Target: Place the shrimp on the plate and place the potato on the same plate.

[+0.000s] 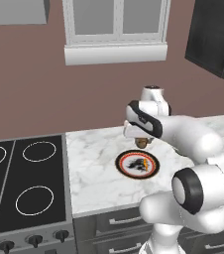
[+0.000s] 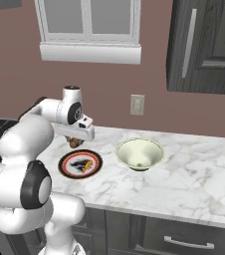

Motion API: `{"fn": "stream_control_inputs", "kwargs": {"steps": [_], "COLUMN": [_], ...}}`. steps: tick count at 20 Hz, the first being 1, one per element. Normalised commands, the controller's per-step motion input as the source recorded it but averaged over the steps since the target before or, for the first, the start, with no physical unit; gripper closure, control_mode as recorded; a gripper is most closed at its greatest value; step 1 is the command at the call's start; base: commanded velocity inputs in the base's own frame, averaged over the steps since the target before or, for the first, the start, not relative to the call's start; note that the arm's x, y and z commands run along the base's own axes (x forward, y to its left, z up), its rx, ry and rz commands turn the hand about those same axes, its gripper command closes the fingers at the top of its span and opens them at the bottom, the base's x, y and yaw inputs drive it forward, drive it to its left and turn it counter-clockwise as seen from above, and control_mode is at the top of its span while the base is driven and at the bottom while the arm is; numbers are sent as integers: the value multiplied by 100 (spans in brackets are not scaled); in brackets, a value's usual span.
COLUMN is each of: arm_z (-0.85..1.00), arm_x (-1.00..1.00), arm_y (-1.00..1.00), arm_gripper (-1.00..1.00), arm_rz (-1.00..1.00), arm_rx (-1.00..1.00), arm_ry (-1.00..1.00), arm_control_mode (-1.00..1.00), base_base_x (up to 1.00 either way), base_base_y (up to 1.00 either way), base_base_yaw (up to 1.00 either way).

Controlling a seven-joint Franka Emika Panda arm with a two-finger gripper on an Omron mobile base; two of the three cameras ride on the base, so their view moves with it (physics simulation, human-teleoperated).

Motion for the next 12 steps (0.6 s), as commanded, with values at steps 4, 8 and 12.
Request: {"fn": "stream_control_inputs", "kwargs": {"steps": [4,8,12], "arm_z": [-23,-40,-44], "arm_x": [0,4,11], "arm_y": [39,37,20], "arm_gripper": [100,100,100], "arm_rz": [0,0,0], "arm_rx": [0,0,0], "arm_ry": [0,0,0], "arm_control_mode": [-100,-100,-100], "base_base_x": [0,0,0], "base_base_y": [0,0,0], "base_base_yaw": [0,0,0]}}
